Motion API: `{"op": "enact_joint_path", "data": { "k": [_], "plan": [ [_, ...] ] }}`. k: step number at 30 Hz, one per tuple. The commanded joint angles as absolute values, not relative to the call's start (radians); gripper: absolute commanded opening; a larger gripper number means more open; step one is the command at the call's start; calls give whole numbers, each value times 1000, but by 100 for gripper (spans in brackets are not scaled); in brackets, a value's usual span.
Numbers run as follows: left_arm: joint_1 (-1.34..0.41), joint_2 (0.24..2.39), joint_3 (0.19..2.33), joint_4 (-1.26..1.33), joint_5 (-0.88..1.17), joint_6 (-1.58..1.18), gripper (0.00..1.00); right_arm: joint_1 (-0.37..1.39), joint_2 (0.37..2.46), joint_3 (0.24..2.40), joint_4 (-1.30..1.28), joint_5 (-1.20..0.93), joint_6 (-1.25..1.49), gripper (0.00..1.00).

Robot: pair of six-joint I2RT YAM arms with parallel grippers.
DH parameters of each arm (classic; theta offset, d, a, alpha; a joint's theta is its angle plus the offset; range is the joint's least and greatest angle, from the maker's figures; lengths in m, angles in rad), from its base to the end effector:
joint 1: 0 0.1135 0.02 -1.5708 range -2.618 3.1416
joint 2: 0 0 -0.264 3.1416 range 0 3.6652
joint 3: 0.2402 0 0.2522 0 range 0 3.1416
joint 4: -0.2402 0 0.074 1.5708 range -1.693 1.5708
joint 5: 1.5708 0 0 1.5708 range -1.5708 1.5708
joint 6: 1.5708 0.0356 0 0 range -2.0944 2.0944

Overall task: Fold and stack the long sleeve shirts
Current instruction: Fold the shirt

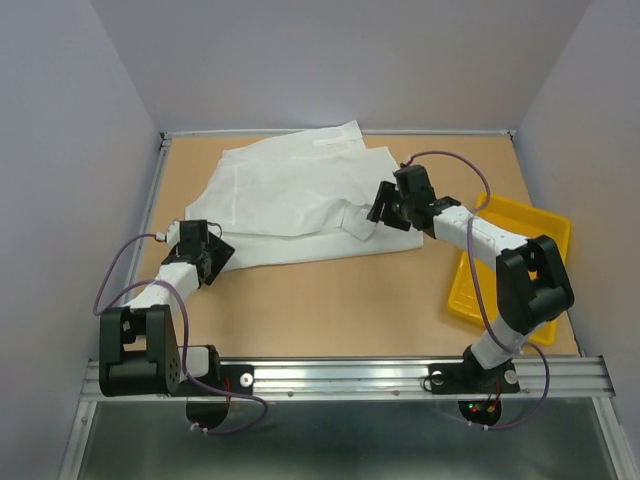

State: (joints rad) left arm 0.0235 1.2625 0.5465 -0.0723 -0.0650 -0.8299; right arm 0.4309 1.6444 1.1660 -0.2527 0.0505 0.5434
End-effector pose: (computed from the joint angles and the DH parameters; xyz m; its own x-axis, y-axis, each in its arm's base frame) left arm 0.2412 0.0080 0.1719 -0.4274 -0.7465 -0.5099 -0.5698 0.6603 -0.4891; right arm 0.3333 0.1513 0.2441 -0.7173 0.2386 -0.6546 -0.0142 0.9344 0.3561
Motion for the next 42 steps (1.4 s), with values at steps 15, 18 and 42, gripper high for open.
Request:
{"op": "enact_joint_path", "data": {
  "k": [15, 18, 42],
  "plan": [
    [29, 1244, 535, -72, -67, -813, 72, 411, 1769, 971, 92, -193, 926, 59],
    [29, 1241, 535, -74, -74, -813, 72, 411, 1790, 969, 110, -192, 939, 59],
    [29, 1243, 535, -84, -81, -808, 72, 411, 1769, 934, 124, -72, 965, 53]
  ]
}}
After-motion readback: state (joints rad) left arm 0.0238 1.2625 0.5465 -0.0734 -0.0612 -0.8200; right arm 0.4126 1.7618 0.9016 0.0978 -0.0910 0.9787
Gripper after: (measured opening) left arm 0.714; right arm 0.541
